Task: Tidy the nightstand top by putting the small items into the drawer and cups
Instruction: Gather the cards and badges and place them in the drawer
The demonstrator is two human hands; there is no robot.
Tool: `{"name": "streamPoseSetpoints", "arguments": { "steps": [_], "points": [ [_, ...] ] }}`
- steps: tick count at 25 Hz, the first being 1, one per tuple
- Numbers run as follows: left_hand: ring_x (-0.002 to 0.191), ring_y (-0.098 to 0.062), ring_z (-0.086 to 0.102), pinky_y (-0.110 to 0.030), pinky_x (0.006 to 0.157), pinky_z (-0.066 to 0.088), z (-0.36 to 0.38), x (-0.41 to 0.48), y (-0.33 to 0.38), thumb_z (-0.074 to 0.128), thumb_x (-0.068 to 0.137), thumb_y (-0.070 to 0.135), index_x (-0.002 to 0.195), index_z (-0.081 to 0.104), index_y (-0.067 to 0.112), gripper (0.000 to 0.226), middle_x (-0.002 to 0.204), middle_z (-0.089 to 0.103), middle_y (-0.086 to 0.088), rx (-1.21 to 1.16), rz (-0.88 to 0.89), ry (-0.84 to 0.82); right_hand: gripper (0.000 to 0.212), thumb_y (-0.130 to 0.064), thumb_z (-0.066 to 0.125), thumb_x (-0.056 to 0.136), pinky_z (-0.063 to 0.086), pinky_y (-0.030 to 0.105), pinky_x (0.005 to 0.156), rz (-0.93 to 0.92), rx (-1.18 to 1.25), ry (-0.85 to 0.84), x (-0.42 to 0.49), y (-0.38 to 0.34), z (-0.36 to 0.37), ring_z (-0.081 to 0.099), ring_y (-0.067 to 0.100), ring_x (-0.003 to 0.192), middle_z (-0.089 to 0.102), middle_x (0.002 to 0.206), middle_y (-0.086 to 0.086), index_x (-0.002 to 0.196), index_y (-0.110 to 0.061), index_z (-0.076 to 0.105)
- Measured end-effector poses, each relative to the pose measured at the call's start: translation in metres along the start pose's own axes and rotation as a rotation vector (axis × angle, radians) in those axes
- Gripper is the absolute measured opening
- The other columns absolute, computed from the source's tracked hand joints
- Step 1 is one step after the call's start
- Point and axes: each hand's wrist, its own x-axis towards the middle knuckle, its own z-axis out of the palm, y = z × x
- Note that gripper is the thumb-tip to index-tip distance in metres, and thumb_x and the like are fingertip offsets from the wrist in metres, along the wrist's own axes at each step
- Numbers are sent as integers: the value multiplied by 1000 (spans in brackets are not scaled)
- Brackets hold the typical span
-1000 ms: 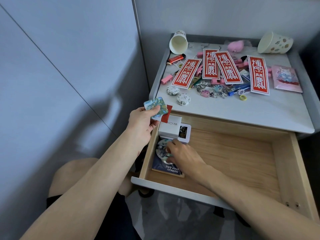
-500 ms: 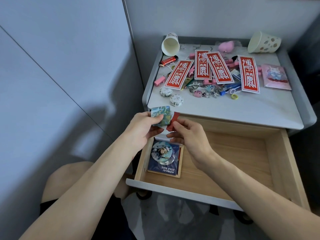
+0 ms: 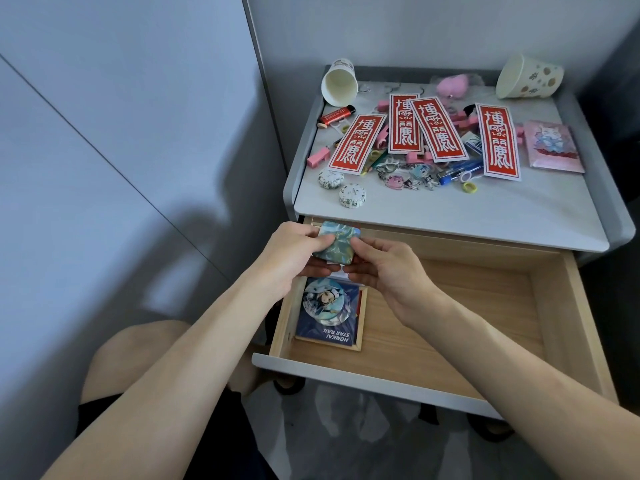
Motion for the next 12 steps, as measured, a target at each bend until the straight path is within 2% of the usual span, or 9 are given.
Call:
{"name": "streamPoseSetpoints", "arguments": {
  "steps": [3,7,12],
  "points": [
    [70,-26,76,-28,57,61,-2,-3,3,63,97,15,100,69,9,9,91,76,-14,-8,0,22,11,-15,66,91,55,21,58,44,43,44,1,3,-5,63,11,63,69,76,4,94,-5,69],
    [61,-19,73,-22,45,54,-11,-1,4,62,97,14,103,68,11,8,90,75,-13,-11,27,81,11,-14,62,94,51,24,59,-146,-106,188,1,-1,-21,54,10,60,68,75,2,97,-11,71],
    [56,-12,68,-20,47,52,-3,0,2,56,101,22,110,64,23,12,95,73,-12,97,-4,-54,11,-22,69,89,44,21,58,-285,-554,103,8,-5,-21,54,0,56,68,72,-4,99,-22,74]
  ]
}}
